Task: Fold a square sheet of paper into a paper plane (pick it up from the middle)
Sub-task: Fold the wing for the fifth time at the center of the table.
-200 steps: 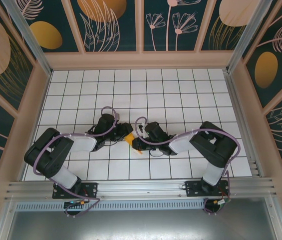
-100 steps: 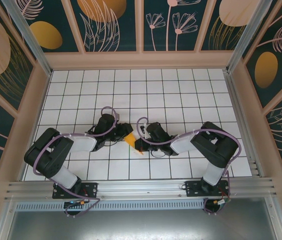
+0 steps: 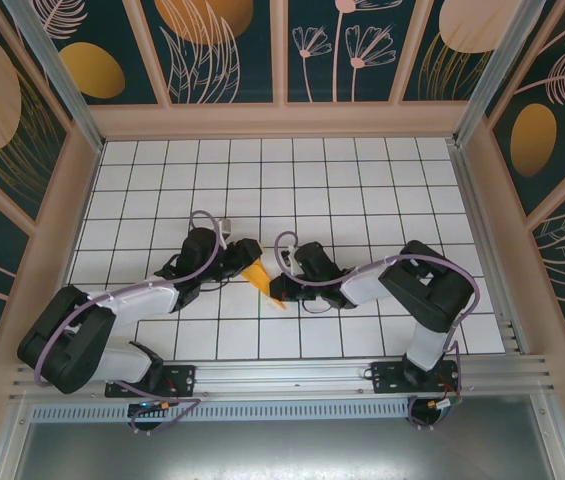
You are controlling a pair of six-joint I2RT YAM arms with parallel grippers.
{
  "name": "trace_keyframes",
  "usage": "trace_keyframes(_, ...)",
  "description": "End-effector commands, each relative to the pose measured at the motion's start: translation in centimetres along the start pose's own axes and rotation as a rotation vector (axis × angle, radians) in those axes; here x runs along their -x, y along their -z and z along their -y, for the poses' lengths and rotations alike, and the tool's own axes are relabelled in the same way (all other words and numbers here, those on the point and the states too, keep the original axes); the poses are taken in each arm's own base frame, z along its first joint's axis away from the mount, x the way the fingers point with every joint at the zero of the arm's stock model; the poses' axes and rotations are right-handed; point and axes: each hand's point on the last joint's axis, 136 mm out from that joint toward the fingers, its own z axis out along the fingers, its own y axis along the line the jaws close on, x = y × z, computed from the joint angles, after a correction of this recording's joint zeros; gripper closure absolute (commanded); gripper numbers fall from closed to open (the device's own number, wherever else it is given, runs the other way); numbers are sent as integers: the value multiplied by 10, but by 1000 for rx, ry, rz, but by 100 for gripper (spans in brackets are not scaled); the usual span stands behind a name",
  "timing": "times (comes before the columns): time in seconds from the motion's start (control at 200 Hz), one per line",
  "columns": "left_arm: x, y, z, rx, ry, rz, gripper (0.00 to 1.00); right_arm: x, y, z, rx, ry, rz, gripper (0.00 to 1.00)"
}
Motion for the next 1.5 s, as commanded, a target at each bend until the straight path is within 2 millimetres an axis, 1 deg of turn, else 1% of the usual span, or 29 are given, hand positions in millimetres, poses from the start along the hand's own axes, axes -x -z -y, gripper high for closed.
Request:
trace_keyframes(0.0, -10, 0, -3, -24, 6, -15, 59, -24, -10, 28, -87, -79, -91, 99)
trace_keyframes(0.145, -17, -3, -3, -33, 3, -27, 61, -23, -13, 34, -128, -117, -110, 99)
trace_keyframes(0.265, -19, -3, 2, -47, -3, -18, 62, -23, -16, 33, -120, -149, -113, 99)
trace_keyframes(0.395, -20, -2, -1, -45, 0, -2, 62, -23, -17, 35, -125, -156, -113, 99)
trace_keyframes(0.555, -21, -9, -1, -58, 0, -12, 62, -24, -18, 36, -131, -165, -113, 99)
trace_keyframes(0.771, -25, -20, -13, -30, 7, -33, 62, -24, -18, 37, -135, -168, -114, 98)
trace_keyframes(0.991, -28, -23, -25, 1, -2, -36, 61, -24, -19, 37, -135, -171, -115, 98)
trace_keyframes(1.171, -29, -27, -30, 15, -4, -46, 60, -24, -19, 36, -131, -170, -116, 98)
trace_keyframes(1.496, -35, -35, -56, 98, 15, -64, 61, -24, -19, 35, -138, -156, -123, 98)
